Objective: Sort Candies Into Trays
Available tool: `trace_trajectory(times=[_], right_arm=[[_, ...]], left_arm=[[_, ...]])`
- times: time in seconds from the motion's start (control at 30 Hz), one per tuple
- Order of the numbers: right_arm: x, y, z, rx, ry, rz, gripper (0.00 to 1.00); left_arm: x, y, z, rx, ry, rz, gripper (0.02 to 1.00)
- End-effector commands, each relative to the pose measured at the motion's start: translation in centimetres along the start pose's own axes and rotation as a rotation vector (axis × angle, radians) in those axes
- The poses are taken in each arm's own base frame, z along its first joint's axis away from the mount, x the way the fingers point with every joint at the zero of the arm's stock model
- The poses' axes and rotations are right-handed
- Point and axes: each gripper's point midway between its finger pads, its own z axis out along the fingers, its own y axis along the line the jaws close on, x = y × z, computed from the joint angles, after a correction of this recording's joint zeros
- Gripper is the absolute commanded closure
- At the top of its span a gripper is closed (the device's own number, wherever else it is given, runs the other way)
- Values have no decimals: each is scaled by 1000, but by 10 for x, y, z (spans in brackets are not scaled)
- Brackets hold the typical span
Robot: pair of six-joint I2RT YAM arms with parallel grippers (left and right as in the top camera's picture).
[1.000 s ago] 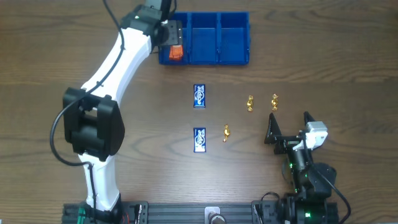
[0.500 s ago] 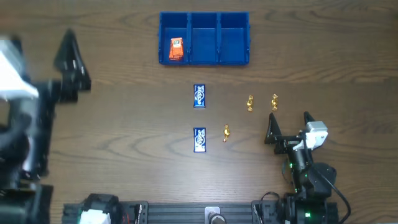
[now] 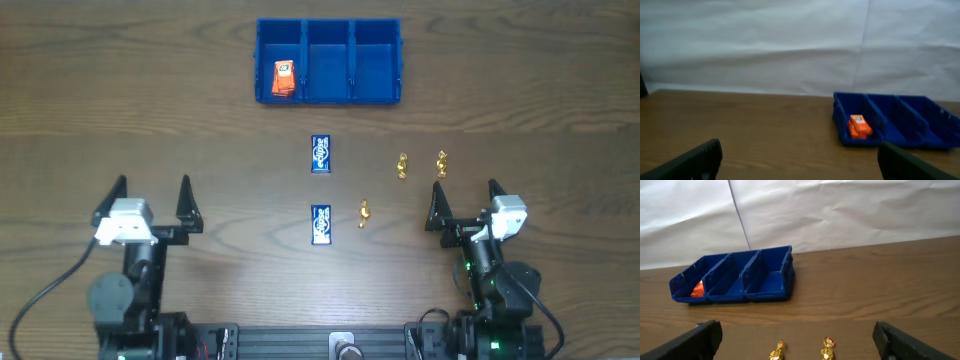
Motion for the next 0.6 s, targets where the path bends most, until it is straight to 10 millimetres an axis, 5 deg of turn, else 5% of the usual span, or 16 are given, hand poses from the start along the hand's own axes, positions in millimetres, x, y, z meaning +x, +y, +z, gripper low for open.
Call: trace_trajectory(times=[0.03, 0.13, 0.6], right_arm=[[1, -1, 0, 3, 0, -11, 1], [1, -1, 0, 3, 0, -11, 3], [1, -1, 0, 3, 0, -11, 3]], left_arm=[[47, -6, 5, 48, 73, -14, 23], [78, -7, 3, 54, 181, -22, 20], [78, -8, 3, 56, 179, -21, 20]])
